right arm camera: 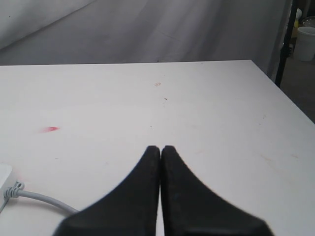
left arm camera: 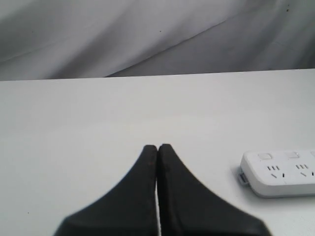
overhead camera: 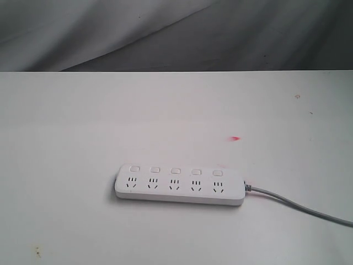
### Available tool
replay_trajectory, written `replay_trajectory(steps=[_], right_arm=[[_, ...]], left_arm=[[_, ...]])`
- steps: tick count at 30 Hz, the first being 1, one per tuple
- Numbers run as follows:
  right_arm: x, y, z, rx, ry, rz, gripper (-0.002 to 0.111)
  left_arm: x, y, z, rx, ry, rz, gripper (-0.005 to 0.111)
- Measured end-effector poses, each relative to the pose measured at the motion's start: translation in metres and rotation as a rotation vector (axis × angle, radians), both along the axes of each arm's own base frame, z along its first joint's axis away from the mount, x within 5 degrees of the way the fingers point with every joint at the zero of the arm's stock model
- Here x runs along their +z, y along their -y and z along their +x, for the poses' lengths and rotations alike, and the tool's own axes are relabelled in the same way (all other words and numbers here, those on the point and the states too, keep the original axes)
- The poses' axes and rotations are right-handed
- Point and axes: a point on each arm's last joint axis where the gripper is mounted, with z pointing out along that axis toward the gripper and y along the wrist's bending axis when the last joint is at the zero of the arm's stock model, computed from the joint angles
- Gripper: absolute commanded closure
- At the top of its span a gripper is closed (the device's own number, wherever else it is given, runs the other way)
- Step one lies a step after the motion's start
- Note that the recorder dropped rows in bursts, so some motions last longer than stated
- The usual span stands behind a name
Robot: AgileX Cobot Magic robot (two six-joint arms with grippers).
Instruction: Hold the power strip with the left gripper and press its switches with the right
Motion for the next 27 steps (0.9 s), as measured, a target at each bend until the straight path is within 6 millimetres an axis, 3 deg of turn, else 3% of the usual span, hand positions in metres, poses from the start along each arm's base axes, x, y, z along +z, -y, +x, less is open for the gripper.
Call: replay_trajectory(steps=[27], right_arm=[[0.0,0.0,0.0,0.0,0.0,0.0,0.108]], left_arm=[[-0.0011,0.0,-0.0003,-0.002,-0.012,0.008,0.106]])
